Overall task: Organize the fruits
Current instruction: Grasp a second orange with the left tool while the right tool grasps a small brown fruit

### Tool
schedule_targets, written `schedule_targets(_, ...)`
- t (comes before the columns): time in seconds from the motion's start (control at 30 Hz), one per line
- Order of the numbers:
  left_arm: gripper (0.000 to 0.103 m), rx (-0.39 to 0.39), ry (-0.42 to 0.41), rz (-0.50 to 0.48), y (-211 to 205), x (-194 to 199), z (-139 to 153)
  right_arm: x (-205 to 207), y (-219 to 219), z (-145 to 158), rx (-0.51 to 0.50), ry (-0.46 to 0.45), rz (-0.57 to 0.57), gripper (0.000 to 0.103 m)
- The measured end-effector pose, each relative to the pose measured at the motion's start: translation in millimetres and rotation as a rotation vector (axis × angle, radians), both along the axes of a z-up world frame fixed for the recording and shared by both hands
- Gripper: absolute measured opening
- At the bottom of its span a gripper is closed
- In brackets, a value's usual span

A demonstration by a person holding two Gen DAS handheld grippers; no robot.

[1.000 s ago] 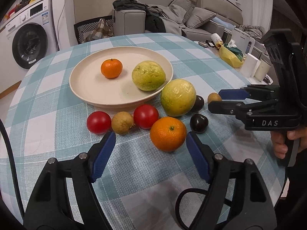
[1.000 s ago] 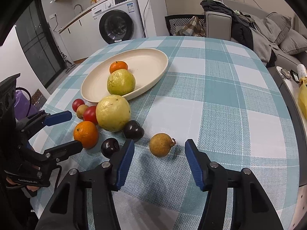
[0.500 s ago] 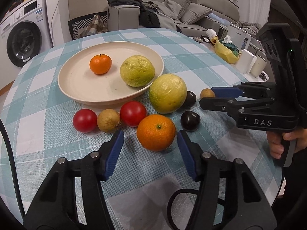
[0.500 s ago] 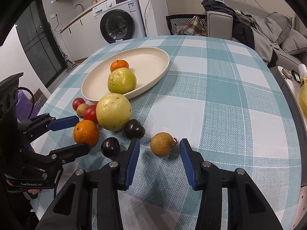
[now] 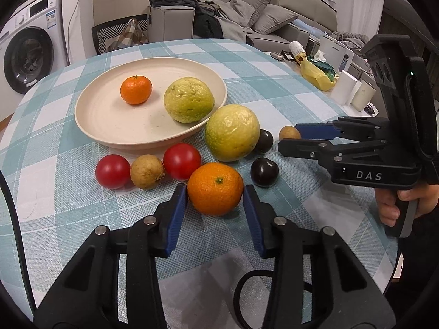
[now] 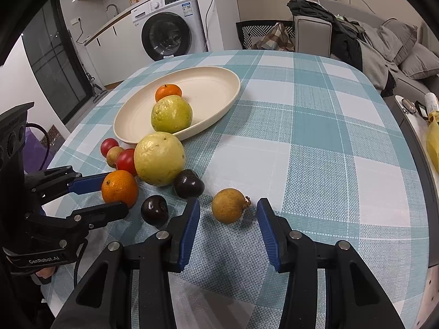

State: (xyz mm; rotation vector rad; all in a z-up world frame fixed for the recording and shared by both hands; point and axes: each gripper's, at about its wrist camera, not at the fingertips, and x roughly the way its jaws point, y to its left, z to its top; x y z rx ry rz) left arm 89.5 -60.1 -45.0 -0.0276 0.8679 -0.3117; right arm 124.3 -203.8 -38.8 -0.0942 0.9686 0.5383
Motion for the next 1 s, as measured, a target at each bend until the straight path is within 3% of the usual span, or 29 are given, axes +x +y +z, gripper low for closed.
schedule_targets(0.13,0.038,-0.011,-0.004,-0.001,-0.2,-0.9,0.9,-0.3,-0.3,-0.8,0.0,0.0,0.001,0.045)
schedule_targets(0.37,0.038,-0.019,-0.012,0.001,-0.1,-1.6,2.3,1.8,-0.7,-2.2,-0.006,-0.001,-0.014,0.03)
schedule_targets(1.0,0.038,-0.041,-0.069,0.032,12.0,-7.4,16.4,-5.4,1.3,10.0,0.025,-0.058,-0.004,0.029)
